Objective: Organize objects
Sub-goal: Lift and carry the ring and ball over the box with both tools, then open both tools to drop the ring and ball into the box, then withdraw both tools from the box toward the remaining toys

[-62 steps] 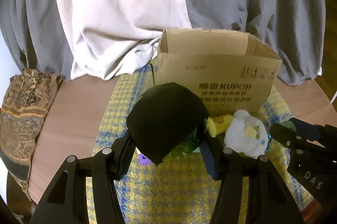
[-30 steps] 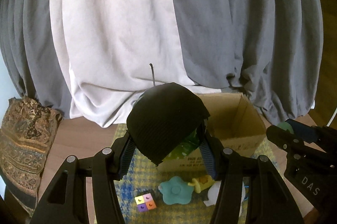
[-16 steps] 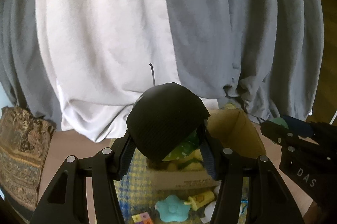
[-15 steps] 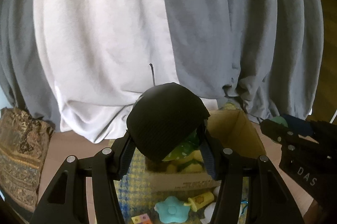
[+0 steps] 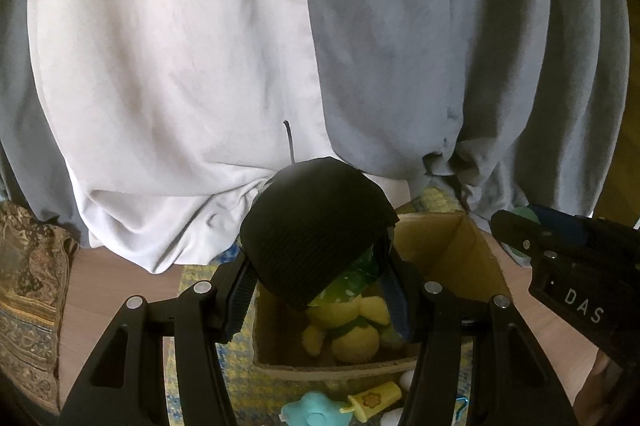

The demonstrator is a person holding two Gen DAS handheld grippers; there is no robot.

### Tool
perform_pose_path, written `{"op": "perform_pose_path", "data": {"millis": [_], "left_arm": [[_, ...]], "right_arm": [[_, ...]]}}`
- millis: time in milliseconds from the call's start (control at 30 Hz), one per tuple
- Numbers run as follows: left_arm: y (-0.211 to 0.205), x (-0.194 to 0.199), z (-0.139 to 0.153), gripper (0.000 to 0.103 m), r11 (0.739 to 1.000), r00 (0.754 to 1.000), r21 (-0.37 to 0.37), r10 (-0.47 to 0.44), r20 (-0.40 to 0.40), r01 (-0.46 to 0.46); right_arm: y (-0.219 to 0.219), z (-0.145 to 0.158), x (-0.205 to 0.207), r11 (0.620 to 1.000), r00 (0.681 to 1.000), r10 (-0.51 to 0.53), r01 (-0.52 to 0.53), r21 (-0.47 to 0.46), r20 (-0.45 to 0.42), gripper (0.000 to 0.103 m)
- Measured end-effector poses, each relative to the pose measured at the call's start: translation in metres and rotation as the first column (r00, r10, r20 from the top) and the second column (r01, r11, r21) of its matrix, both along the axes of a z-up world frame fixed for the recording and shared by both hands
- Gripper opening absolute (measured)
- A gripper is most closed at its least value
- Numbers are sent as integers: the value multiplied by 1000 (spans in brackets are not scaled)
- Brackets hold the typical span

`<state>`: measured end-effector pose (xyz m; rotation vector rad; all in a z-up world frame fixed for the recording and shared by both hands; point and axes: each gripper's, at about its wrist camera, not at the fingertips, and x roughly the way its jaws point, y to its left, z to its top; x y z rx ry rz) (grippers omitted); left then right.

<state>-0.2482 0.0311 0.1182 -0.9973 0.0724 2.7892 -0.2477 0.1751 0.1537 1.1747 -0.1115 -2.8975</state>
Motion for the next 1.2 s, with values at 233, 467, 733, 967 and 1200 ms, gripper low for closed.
{"op": "perform_pose_path", "data": {"millis": [233, 467, 733, 967, 1200], "left_arm": [[-5, -10, -11, 58, 1000, 999, 1, 13, 47, -13], [-4, -5, -12, 87, 999, 999, -23, 32, 22, -31], [-7, 1, -5, 95, 999, 999, -4, 38, 11, -38], [-9, 14, -4, 101, 999, 999, -14, 53, -6, -53], [-22, 38, -4, 101, 995, 994, -5, 103, -26, -103]], "right_arm": [[2, -5, -14, 1000, 1000, -5, 5, -6, 14, 41], [5, -3, -10, 1000, 1000, -19, 19, 7, -8, 79], [11, 8, 3, 999, 998, -34, 34, 5, -43, 94], [11, 9, 16, 999, 998, -35, 35, -1, -43, 94], [4, 10, 39, 1000, 998, -17, 17, 4, -58, 94]]}}
